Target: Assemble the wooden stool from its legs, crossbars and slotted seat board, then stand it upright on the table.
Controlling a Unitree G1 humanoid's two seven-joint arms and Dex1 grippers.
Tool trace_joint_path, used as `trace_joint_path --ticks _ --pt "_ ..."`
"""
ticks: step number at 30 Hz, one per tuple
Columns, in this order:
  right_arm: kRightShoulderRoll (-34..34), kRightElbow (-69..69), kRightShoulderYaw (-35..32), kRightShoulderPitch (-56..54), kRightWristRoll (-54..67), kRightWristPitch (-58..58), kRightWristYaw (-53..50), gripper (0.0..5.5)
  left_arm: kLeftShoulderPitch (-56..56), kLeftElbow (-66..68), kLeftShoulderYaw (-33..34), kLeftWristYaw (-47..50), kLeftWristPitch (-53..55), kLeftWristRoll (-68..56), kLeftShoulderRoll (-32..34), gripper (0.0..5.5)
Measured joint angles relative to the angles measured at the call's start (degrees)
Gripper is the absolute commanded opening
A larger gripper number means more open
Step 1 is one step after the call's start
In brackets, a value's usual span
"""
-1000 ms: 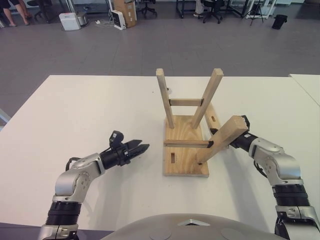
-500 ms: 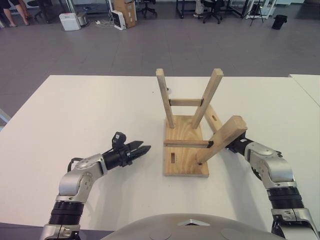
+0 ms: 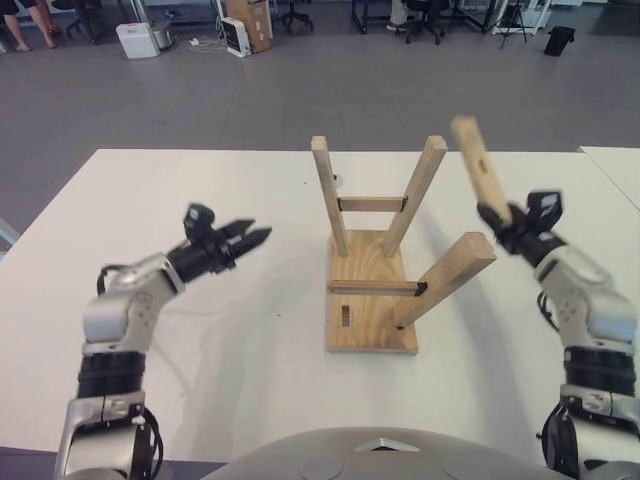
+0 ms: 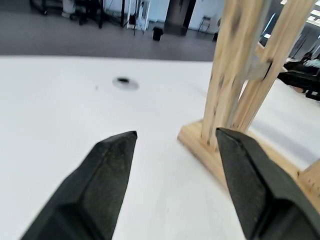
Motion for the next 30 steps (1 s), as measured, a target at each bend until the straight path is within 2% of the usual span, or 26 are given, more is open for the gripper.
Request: trace_joint_path --ticks 3,9,11,15,26,30 --pt "-2.9 -7.0 -3.4 -7.9 13.4 6.3 5.2 2.06 -9.9 -5.7 4.4 0.8 5.4 -12.1 0.5 2.9" --pt "-5.0 -16.6 -2.5 -14.7 38.7 21.5 6.4 2.06 -22.8 -7.6 6.9 10.1 10.5 -28.4 -2.9 3.93" --pt "-6.1 -17.3 -1.6 -16.1 44.4 24.4 6.4 2.06 -25.9 -7.1 6.8 11.9 10.7 -31.8 -4.4 4.41" --pt "-7.9 -16.2 0.6 -17.4 51.6 27.4 7.1 2.06 -27.5 -5.9 5.4 12.6 11.6 -33.8 -5.0 4.95" --pt "-11.3 -15.3 4.6 -17.8 56.7 29.6 11.9 2.06 -29.3 -5.3 4.4 13.4 12.9 -40.7 -6.6 4.98" --pt "-12.3 -15.4 5.8 -17.8 56.7 30.0 12.8 2.06 -29.6 -5.3 3.9 14.6 12.9 -42.1 -7.6 4.28"
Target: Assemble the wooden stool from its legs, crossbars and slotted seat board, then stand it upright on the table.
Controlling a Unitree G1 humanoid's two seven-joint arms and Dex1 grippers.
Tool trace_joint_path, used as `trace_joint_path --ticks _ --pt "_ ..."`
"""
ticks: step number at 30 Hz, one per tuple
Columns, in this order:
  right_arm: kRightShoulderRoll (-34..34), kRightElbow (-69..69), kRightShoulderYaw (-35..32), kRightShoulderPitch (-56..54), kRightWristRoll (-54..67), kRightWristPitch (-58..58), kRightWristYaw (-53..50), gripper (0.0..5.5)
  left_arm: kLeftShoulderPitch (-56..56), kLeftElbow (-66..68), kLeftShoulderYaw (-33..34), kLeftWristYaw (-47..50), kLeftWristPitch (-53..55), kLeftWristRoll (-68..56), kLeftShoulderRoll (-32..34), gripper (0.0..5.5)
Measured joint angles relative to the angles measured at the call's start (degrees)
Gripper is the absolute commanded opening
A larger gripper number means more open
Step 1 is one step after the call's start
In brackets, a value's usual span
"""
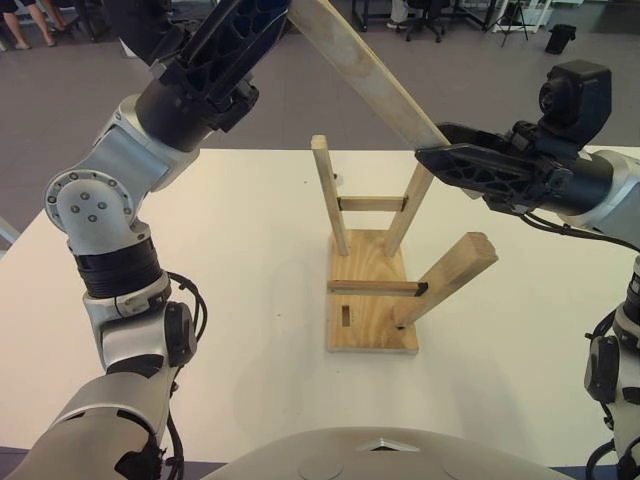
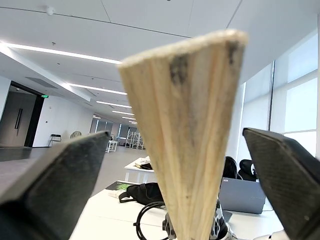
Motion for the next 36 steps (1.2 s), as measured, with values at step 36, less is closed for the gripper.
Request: trace_joint_path --ticks 36 --pt "1.0 2.9 -10.0 9.3 -4.8 -8.5 -6.1 3.89 0.3 2.2 3.1 -2.8 -0.3 1.9 9.7 2.03"
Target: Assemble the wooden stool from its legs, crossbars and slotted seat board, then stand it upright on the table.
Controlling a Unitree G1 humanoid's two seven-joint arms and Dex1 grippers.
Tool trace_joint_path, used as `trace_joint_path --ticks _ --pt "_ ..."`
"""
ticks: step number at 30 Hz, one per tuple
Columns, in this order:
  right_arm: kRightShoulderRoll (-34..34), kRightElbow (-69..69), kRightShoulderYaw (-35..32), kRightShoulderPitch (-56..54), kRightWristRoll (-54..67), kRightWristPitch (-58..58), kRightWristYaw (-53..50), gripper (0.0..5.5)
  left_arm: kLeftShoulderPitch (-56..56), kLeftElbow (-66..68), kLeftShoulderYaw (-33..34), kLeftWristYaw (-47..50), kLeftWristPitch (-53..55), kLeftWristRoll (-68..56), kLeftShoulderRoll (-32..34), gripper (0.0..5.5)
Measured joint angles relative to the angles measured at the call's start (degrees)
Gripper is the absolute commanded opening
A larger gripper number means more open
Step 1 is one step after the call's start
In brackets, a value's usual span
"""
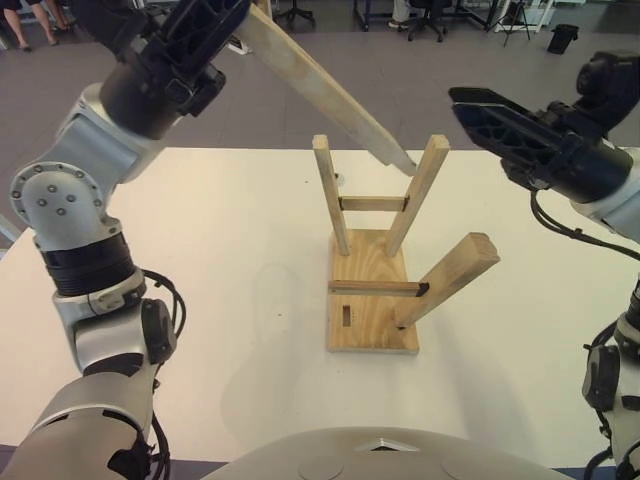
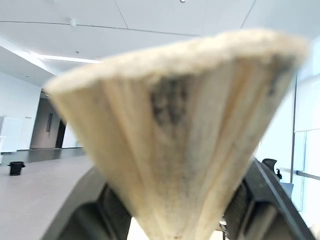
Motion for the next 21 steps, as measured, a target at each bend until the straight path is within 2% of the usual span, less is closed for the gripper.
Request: trace_joint_path --ticks 2,3,6,9,14,21 --pt "-3.0 0.7 -5.7 14.0 -7.5 -2.0 2.7 3.89 2.7 -0.5 2.3 -1.3 1.1 1.6 5.2 2.03" --pt "-5.2 0.6 -5.1 21.1 -14.0 -4.3 6.0 3.89 3.8 -0.7 2.6 -1.4 1.2 2.1 6.1 2.03" --pt "-10.4 0.6 3.3 37.0 -32.1 -13.2 14.6 3.89 6.8 -2.2 2.6 -2.6 1.2 3.7 6.5 2.03" --pt "-11.8 -1.4 15.9 48.2 -48.2 -25.0 20.6 3.89 8.6 -1.6 2.3 -3.7 0.8 8.6 8.5 2.03" --pt "-6.8 -5.1 25.1 51.2 -56.0 -30.8 19.2 3.89 11.9 0.4 2.1 -6.0 -3.6 15.7 8.4 2.03" --pt "2.8 -4.2 34.7 46.4 -67.6 -36.0 7.8 3.89 13.3 2.9 3.3 -10.7 -3.3 14.4 7.3 2.03"
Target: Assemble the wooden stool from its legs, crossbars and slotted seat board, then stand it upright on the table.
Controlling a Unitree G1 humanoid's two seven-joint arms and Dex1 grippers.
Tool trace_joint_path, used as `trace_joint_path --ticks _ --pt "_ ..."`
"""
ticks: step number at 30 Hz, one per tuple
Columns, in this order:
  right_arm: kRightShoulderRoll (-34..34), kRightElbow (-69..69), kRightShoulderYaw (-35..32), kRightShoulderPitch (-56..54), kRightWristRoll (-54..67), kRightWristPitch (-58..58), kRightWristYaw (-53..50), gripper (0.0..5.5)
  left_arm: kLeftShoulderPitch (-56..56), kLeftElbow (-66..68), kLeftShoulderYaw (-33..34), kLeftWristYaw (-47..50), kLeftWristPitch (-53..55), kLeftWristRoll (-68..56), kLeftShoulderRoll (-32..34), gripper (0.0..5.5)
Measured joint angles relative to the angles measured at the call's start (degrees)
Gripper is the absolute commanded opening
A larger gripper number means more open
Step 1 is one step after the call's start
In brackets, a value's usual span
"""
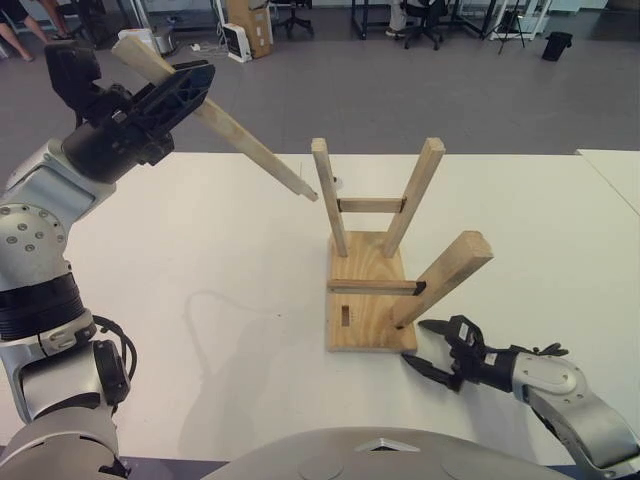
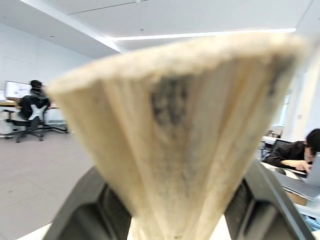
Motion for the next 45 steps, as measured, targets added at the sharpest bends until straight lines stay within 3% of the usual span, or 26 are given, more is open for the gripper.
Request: trace_joint_path --ticks 3,5,8,10,13,21,26,34,45 --pt "2.5 0.6 2.4 -1.9 -2.2 -0.4 -2.8 3.89 0.5 2.1 0.3 -6.2 0.0 0.5 1.9 2.03" --pt "4.0 1.0 3.3 -2.5 -2.7 -0.2 -4.3 3.89 2.7 3.5 -2.5 -11.8 -1.6 6.5 6.1 2.03" --pt "4.6 0.9 3.8 -3.1 -3.7 0.0 -4.9 3.89 6.9 3.7 -7.5 -17.8 -5.3 13.3 7.2 2.03" --pt "4.6 1.1 3.8 -3.7 -3.7 0.1 -4.8 3.89 9.5 6.0 -11.4 -21.8 -11.4 19.5 6.4 2.03" --pt "4.5 2.1 3.9 -4.8 -3.7 -0.2 -4.3 3.89 10.0 9.2 -12.4 -23.7 -20.4 23.8 1.9 2.03" --pt "4.2 4.4 3.8 -5.9 -3.8 -2.6 -3.0 3.89 12.3 17.4 -11.9 -42.9 -24.4 21.3 -1.9 2.03" --pt "4.1 6.4 3.7 -7.3 -3.9 -3.7 -2.3 3.89 9.2 20.8 -14.5 -45.0 -27.7 21.8 -8.4 2.03" --pt "-3.0 6.9 -0.2 -6.9 0.6 -0.9 5.7 3.89 6.1 25.0 -17.8 -45.4 -32.2 25.9 -10.0 2.03" --pt "-3.9 10.7 -2.1 -7.6 2.5 -2.0 6.6 3.89 4.2 27.8 -21.3 -45.4 -36.2 30.1 -14.5 2.03"
